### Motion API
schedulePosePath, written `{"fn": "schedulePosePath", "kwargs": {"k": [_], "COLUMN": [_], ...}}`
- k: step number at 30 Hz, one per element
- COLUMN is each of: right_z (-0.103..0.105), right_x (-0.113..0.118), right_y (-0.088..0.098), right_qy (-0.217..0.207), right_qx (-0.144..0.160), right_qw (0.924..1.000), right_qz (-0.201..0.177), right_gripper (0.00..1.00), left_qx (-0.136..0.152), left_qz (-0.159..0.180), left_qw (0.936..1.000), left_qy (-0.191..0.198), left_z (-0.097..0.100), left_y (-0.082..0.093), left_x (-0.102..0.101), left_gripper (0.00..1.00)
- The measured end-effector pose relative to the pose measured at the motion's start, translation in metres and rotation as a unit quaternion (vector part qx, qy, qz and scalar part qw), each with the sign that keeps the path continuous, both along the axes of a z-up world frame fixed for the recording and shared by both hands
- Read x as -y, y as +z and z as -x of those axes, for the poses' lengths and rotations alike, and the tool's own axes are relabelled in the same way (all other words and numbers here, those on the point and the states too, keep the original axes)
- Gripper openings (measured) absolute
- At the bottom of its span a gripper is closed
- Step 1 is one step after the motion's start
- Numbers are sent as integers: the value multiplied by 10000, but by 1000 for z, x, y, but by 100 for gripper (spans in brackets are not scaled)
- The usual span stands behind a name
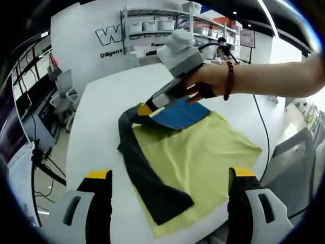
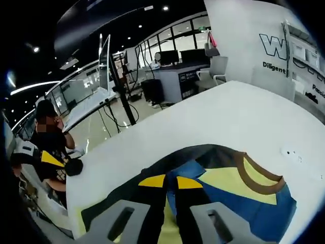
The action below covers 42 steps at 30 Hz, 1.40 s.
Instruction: Fold the garment on the visible template until the final outline fits inside the template.
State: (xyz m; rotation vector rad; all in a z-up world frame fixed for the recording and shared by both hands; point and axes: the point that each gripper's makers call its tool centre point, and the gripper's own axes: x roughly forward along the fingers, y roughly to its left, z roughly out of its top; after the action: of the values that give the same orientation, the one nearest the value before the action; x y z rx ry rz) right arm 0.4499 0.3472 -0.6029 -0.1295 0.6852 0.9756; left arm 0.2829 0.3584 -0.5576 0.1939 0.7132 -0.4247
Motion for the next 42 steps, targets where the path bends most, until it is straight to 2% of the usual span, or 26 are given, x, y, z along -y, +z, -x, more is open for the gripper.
{"fn": "schedulePosePath", "kwargs": {"k": [4,7,13,23,33,42], "right_z": [2,2,2,-9,-18,-24], "right_x": [-8,-16,-19,4,36,64], "right_y": [-3,1,16,23,24,26], "right_qy": [23,151,155,-185,-489,-728], "right_qx": [-73,31,51,54,125,178], "right_qw": [9999,9996,9986,9982,9974,9962], "right_qz": [-77,-253,-495,-571,-515,-435], "right_gripper": [0,7,20,35,40,47], "left_qx": [1,16,-22,3,152,115], "left_qz": [-3,1,-6,16,65,-64], "left_qw": [10000,10000,10000,10000,9991,9986], "left_qy": [-19,-18,-9,41,380,512], "left_z": [0,1,2,0,-11,-17], "left_y": [0,0,-3,-1,5,1], "left_x": [0,-1,-3,-1,-9,-14], "left_gripper": [98,98,98,99,99,99]}}
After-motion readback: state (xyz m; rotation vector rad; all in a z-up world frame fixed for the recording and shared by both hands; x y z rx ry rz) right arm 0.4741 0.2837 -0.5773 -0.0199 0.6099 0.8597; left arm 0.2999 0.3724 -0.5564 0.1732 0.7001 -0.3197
